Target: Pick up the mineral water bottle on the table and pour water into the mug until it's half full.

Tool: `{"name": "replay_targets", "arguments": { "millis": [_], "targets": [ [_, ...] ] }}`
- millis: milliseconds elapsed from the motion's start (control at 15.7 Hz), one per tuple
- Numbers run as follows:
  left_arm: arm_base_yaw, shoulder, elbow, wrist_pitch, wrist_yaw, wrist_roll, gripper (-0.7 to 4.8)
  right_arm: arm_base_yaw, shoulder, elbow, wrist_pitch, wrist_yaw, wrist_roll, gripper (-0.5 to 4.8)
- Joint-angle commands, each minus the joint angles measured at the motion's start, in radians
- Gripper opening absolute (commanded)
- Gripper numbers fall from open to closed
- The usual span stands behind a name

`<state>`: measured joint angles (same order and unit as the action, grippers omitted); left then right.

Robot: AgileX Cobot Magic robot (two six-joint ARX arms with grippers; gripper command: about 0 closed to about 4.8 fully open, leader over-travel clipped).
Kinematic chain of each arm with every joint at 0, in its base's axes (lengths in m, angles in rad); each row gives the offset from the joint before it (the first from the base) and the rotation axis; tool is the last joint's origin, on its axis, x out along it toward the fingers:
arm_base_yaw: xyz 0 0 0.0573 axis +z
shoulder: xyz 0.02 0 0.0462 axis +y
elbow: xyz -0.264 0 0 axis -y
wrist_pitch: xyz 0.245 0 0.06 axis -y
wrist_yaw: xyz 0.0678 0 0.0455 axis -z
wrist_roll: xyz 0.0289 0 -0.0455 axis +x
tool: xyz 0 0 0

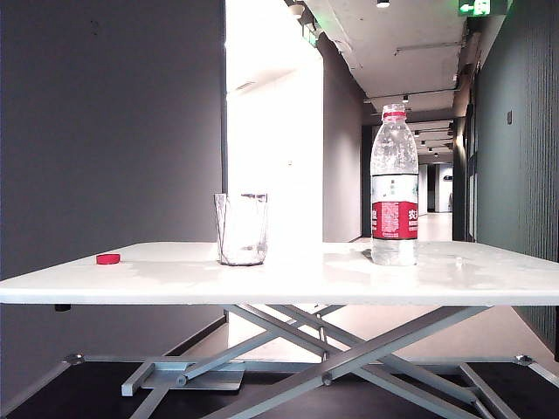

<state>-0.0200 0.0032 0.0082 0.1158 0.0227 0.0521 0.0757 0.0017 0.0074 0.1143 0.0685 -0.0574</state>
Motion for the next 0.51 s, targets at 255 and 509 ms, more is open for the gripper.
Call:
{"name": "replay_targets", "arguments": {
  "millis": [255,509],
  "targets": [
    [-0.001,0.000,0.002,0.011,0.000,0.000,-0.05,0.000,-0.002,-0.002,0.013,0.000,0.002,-0.05],
    [-0.002,0.001,0.002,0.011,0.189,-0.119,-0.05,0.000,-0.002,-0.002,0.012,-0.053,0.023,-0.05]
  ]
}}
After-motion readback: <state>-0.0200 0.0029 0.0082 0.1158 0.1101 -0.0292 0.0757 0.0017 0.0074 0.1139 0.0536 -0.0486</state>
